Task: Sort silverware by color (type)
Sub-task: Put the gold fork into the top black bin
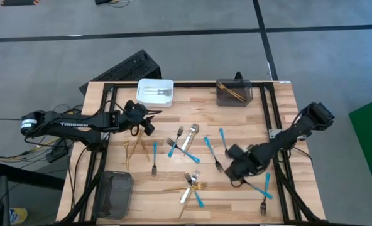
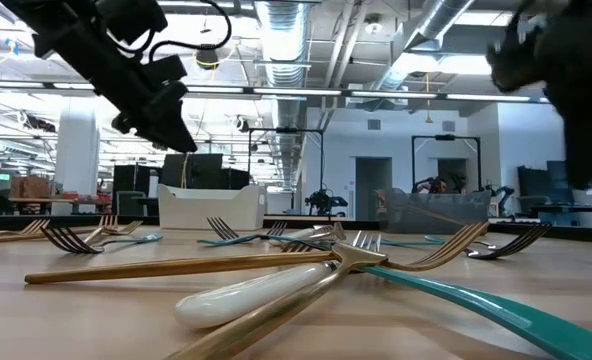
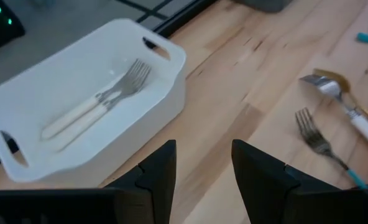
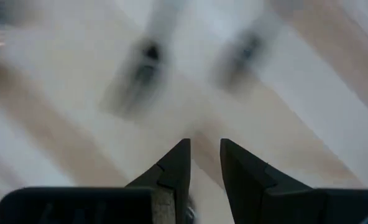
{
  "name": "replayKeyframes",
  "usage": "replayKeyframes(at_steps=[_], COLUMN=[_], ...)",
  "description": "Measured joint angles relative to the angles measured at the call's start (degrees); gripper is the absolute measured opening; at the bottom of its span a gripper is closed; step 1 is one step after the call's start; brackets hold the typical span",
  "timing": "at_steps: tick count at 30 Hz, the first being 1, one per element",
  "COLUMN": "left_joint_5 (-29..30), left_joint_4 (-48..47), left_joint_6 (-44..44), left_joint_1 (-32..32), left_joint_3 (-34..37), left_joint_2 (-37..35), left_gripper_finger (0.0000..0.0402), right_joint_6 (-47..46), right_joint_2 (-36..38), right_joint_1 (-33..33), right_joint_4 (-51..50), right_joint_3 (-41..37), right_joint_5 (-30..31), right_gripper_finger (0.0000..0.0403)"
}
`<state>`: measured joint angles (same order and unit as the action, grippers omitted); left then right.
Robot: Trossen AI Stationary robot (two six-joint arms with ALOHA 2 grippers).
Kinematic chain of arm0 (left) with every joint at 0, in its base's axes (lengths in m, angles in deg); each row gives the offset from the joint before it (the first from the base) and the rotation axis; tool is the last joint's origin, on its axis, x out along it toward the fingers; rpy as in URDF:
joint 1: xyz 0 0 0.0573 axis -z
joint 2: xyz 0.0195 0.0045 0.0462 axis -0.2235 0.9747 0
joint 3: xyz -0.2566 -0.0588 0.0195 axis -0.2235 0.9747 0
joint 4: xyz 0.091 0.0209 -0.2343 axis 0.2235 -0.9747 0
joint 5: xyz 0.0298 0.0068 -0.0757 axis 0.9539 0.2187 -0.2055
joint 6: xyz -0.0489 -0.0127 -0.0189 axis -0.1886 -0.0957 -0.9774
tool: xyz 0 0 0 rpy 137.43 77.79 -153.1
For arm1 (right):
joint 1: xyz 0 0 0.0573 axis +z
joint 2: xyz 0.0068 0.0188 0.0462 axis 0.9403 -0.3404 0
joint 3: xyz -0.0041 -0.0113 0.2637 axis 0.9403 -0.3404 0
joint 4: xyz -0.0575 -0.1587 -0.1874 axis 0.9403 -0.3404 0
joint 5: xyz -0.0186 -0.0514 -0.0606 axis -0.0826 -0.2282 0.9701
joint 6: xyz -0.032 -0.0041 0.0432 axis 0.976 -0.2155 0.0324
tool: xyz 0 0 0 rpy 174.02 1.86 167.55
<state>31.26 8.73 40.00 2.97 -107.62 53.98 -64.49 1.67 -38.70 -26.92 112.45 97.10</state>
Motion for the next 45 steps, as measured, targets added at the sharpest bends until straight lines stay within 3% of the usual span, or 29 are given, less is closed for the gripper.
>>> replayKeyframes(at_steps=[2,6,9,13,19,24,28,39,45], left_joint_5=[-0.6,-3.7,-4.7,-2.9,1.3,2.6,3.0,3.5,3.6], left_joint_4=[1.1,1.9,0.1,-3.2,-4.3,-4.6,-4.6,-4.9,-5.0], left_joint_6=[0.7,0.2,-1.7,-4.4,-6.2,-6.9,-6.9,-6.9,-6.8], left_joint_1=[0.0,0.3,2.0,5.7,9.8,11.2,11.3,11.3,11.2], left_joint_3=[0.0,0.0,0.0,0.0,0.0,0.0,0.0,0.0,0.0], left_joint_2=[0.0,0.0,0.0,0.0,0.0,0.0,0.0,0.0,0.0], left_gripper_finger=[0.0143,0.0143,0.0143,0.0143,0.0143,0.0143,0.0143,0.0143,0.0144], right_joint_6=[8.6,21.5,19.6,11.6,10.5,10.3,11.9,14.2,13.9], right_joint_2=[-1.1,-4.7,-8.1,-12.5,-16.8,-17.5,-17.1,-16.8,-16.8], right_joint_1=[0.8,0.0,-2.1,-4.5,-3.9,-3.9,-3.9,-6.5,-6.8], right_joint_4=[8.1,23.2,29.9,33.4,38.9,40.5,40.4,44.4,44.3], right_joint_3=[0.0,0.0,0.1,0.0,0.0,0.0,0.1,0.0,0.0], right_joint_5=[3.0,3.1,1.2,-10.1,-17.8,-19.4,-19.3,-19.2,-20.6], right_gripper_finger=[0.0112,0.0112,0.0112,0.0117,0.0166,0.0218,0.0235,0.0211,0.0156])
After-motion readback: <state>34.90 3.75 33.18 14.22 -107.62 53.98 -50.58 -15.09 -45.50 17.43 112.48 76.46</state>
